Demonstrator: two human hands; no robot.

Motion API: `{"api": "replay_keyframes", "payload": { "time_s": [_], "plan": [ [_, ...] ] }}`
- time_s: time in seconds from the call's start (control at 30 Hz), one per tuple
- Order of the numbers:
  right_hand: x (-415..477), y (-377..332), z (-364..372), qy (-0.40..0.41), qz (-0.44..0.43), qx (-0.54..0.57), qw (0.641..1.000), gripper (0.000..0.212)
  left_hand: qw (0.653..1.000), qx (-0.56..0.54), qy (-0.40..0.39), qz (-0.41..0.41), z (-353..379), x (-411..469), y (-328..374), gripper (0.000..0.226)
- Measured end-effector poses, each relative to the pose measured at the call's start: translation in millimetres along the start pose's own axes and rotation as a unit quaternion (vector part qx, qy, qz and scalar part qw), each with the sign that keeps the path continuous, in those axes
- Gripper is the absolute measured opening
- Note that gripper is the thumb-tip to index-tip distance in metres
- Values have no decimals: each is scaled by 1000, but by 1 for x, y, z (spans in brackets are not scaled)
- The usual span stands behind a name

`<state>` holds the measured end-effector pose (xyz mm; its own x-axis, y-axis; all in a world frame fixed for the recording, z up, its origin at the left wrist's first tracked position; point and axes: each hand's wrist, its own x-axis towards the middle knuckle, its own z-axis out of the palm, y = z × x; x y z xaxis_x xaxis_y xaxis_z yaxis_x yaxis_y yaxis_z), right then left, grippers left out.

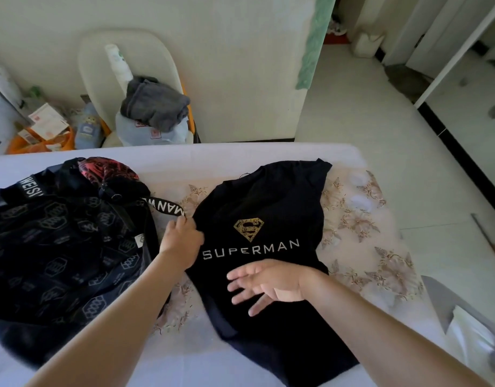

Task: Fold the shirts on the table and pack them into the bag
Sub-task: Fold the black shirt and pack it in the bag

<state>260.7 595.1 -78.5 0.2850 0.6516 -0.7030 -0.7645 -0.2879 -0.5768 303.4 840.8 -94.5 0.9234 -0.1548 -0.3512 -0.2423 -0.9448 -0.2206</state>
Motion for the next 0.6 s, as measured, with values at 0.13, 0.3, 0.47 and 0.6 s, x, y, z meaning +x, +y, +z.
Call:
{"api": "replay_keyframes", "payload": {
  "time_s": [0.13,0.3,0.47,0.6],
  "plan": [
    [-7,9,-13,303,-94,-59,946,30,954,-273,80,93,0,-18,52,35],
    [-30,59,-49,522,-35,-439,731,32,961,-203,-116,145,37,-55,95,91],
    [-44,109,-52,568,131,-375,721,58,971,-136,-117,155,67,-85,75,102],
    [-50,127,-28,568,14,-320,758,36,976,-118,-82,164,58,-103,82,106]
  ]
}}
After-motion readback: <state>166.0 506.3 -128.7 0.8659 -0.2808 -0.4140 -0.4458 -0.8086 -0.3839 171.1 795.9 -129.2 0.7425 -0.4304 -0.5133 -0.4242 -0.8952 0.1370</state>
